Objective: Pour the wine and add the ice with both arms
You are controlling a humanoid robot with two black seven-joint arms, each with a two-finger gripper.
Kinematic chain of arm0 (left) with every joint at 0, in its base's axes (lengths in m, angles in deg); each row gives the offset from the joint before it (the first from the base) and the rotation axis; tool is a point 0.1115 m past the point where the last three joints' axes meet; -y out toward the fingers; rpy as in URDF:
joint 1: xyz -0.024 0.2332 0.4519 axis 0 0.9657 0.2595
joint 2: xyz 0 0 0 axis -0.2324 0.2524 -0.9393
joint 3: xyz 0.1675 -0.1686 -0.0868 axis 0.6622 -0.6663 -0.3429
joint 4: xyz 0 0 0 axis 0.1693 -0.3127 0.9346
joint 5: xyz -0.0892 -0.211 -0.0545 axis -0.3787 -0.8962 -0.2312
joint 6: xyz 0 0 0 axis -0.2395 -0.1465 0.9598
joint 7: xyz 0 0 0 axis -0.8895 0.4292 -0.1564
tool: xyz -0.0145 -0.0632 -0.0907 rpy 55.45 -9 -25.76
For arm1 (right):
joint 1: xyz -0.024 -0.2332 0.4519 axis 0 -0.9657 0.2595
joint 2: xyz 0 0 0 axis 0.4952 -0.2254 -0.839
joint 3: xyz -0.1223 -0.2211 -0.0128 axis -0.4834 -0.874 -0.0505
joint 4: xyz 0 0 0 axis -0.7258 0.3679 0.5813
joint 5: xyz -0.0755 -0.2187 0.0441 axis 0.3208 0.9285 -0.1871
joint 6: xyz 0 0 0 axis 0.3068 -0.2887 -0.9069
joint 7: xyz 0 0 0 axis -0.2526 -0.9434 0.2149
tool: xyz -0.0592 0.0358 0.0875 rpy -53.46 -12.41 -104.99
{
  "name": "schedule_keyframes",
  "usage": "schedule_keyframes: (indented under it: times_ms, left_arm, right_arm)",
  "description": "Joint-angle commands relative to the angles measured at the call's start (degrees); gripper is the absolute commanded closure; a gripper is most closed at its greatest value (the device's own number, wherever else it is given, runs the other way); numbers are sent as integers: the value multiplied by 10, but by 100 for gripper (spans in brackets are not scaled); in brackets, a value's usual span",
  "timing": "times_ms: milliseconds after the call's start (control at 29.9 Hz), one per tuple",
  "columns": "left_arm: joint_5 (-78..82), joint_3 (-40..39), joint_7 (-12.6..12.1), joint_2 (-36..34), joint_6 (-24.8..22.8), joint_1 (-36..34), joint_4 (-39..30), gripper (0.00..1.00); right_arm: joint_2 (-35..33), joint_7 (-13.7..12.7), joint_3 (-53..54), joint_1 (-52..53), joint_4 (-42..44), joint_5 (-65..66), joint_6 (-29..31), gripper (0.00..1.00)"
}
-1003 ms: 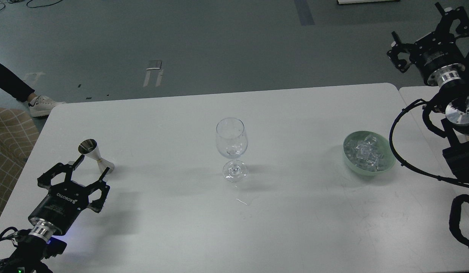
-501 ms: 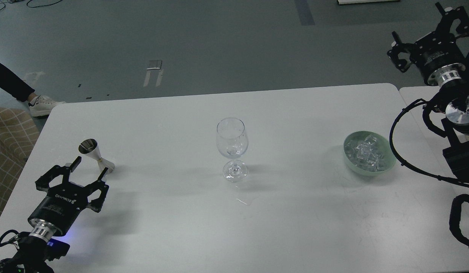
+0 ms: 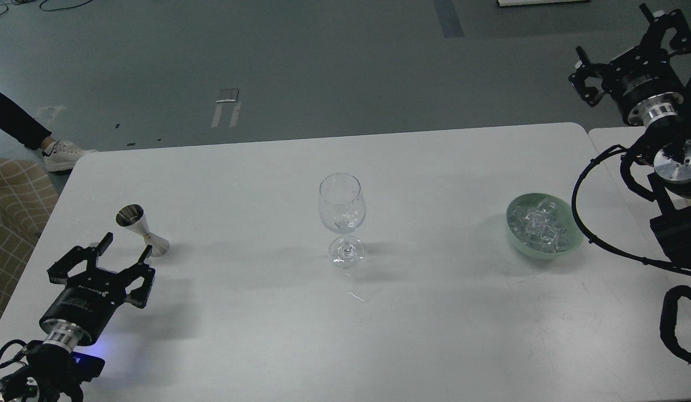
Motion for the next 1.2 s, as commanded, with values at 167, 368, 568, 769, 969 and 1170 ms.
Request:
schedule_keyframes:
  times_ms: [167,368,568,769,969,1170]
  left_arm:
    - [3,-10,-19,23,60,-8,6,33]
    - [8,-12,-22,35,93,-8,6,34]
    - [7,-20,-43,33,109,-20,5,38]
    - [8,-33,-62,35,155,-31,6,38]
    - [7,-34,-63,35,156,-44,10,38]
    - [4,-37,-73,35,160,-65,25,38]
  right_arm:
    - [-4,0,0,-2,4,0,-1,0]
    - [-4,0,0,-3,4,0,-1,0]
    - [-4,0,0,-3,4,0,-1,0]
    - [-4,0,-1,-3,5,0,-1,0]
    - [-4,-1,0,-3,5,0,-1,0]
    - [-5,-3,-1,-3,5,0,-1,0]
